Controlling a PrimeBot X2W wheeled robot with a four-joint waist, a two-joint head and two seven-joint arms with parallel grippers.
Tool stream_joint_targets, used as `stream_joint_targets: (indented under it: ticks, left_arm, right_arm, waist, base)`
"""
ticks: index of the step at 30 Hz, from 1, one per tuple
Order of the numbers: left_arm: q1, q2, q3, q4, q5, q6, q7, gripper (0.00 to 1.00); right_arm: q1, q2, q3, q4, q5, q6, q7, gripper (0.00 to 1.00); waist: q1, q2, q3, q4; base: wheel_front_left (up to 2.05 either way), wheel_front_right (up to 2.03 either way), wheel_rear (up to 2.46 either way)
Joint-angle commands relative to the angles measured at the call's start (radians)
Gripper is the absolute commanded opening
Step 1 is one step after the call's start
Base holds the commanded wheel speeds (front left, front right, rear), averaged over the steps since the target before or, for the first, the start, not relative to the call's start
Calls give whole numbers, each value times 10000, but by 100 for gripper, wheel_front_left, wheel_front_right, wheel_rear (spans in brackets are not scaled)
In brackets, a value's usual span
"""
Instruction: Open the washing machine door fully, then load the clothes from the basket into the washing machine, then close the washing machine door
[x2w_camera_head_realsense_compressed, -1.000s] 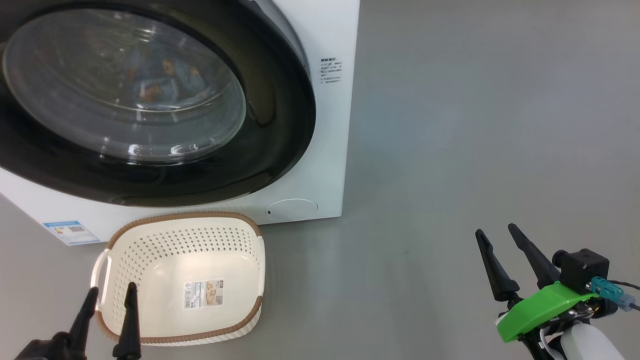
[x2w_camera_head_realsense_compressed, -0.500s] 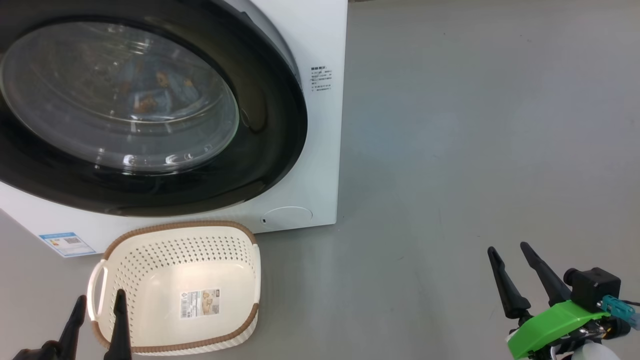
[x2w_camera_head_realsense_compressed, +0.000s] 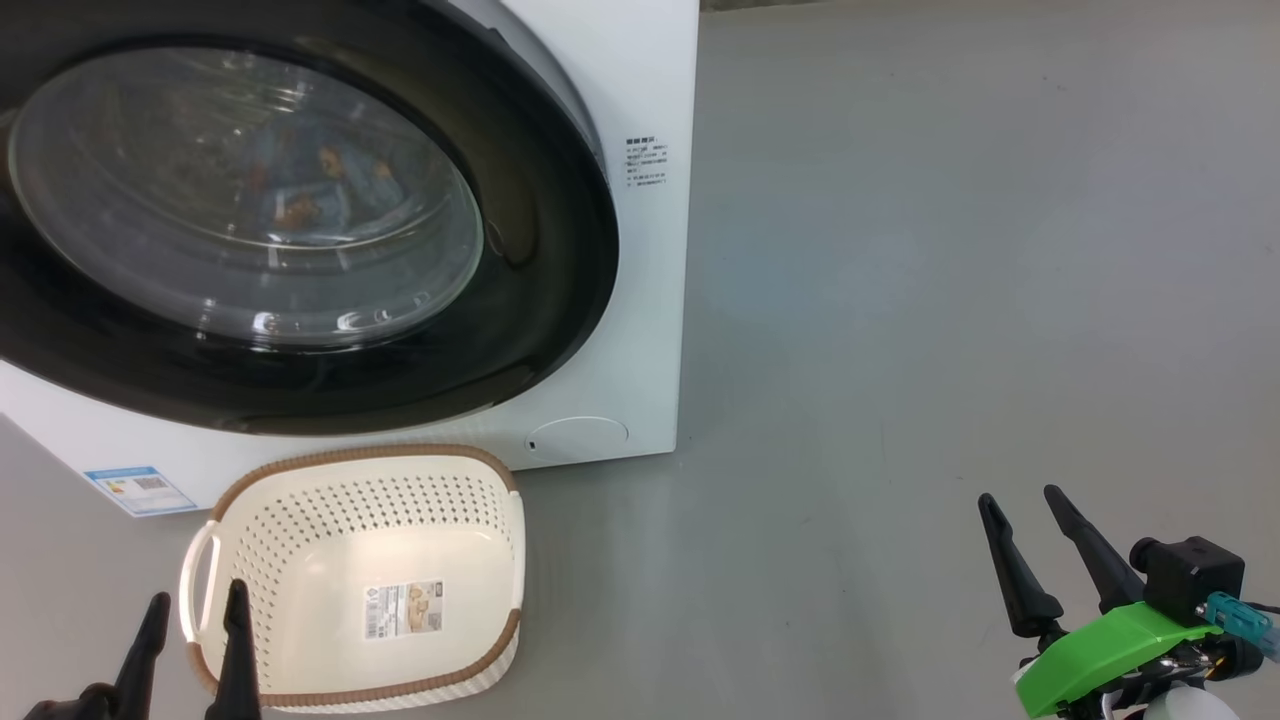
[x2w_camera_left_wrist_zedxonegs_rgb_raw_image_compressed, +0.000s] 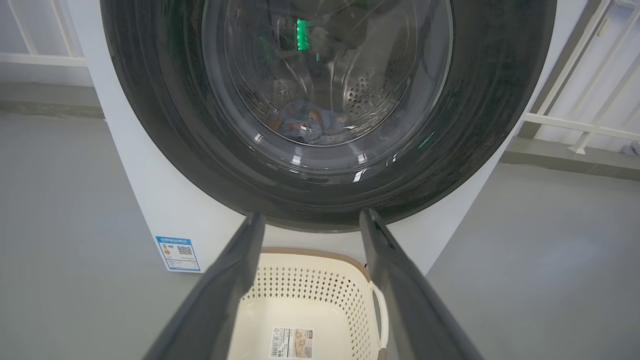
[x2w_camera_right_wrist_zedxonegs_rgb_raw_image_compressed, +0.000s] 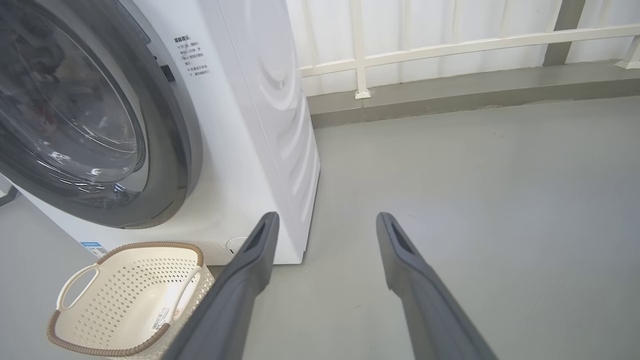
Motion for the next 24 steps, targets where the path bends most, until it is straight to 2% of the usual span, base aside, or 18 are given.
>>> stream_joint_targets:
  ticks: [1, 2, 3, 8, 15, 19, 24]
  left_arm:
    - [-24, 152, 386, -195, 78, -29, -124, 100]
    - [-17, 144, 387, -199, 67, -29, -124, 100]
    - [6, -23, 16, 0, -5, 0, 1, 0]
    - [12, -468, -125, 593, -23, 2, 33, 0]
    - [-38, -492, -75, 537, -731, 0, 242, 0]
    - [-85, -506, -55, 532, -1137, -1, 353, 0]
    - [-148, -523, -28, 518, -1644, -2, 493, 0]
  right_arm:
    - [29, -104, 260, -256, -87, -25, -48, 100]
    - [32, -111, 271, -259, -84, -25, -48, 100]
    - [1, 1, 7, -13, 3, 0, 1, 0]
    - [45, 364, 6, 612, 15, 0, 13, 0]
    - [80, 442, -94, 483, 693, -1, 208, 0]
    - [88, 486, -152, 431, 1080, -2, 320, 0]
    - [89, 542, -227, 361, 1561, -3, 461, 0]
  waist:
    - [0, 0, -5, 9]
    - [0, 0, -10, 19]
    - [0, 0, -10, 18]
    - [0, 0, -13, 19]
    - [23, 0, -78, 63]
    - [2, 0, -86, 88]
    - [1, 0, -110, 119]
  base:
    - [0, 0, 0]
    - [0, 0, 0]
    - [0, 0, 0]
    - [0, 0, 0]
    - [0, 0, 0]
    - [0, 0, 0]
    - [0, 0, 0]
